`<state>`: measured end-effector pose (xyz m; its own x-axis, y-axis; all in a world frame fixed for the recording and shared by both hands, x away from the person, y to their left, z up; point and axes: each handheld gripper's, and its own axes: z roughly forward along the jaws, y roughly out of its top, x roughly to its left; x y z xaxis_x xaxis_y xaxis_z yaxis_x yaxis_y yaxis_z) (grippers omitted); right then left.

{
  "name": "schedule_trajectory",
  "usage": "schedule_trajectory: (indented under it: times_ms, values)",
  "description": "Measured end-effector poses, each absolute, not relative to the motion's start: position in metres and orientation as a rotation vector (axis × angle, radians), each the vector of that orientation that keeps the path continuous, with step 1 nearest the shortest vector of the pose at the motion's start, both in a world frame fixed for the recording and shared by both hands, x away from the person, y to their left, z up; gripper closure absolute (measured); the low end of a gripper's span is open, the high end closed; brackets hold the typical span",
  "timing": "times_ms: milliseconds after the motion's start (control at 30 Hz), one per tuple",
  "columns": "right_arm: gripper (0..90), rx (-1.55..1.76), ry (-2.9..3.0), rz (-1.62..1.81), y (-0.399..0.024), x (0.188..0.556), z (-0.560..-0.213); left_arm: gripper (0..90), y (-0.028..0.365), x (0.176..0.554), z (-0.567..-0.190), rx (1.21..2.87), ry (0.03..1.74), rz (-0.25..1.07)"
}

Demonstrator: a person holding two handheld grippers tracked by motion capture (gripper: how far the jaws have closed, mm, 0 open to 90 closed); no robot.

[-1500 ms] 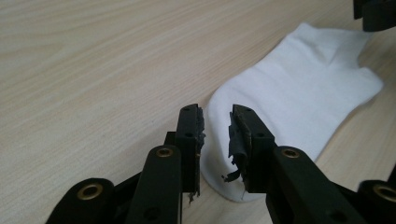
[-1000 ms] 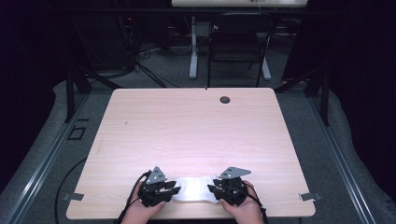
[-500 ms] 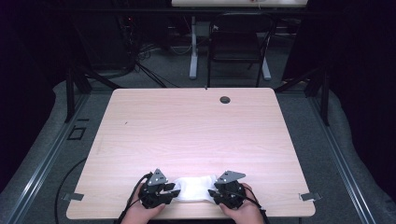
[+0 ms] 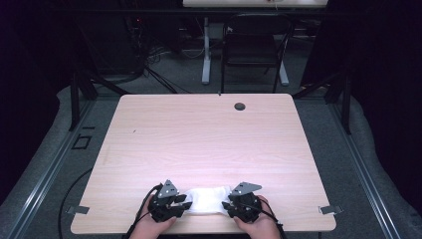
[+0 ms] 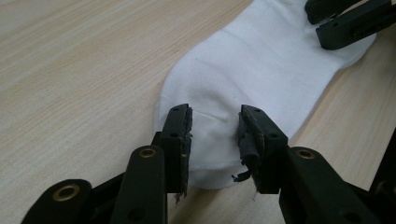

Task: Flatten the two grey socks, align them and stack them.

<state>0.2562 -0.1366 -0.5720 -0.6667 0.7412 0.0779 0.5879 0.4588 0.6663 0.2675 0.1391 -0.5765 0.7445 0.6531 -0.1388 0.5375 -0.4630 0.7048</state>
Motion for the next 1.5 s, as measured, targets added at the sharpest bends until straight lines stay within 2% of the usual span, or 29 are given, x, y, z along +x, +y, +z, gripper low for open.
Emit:
schedule_trajectory:
  times_ms: [1200, 1500]
  values:
    - [64.7, 1.229, 2.442, 1.056, -0.127, 0.31, -0.573, 62.2, 0.146, 0.314, -0.579, 2.104, 0.977, 0.24]
    - [56.9, 1.231, 2.386, 1.142, -0.132, 0.306, -0.563, 50.1, 0.152, 0.312, -0.572, 2.044, 0.982, 0.245]
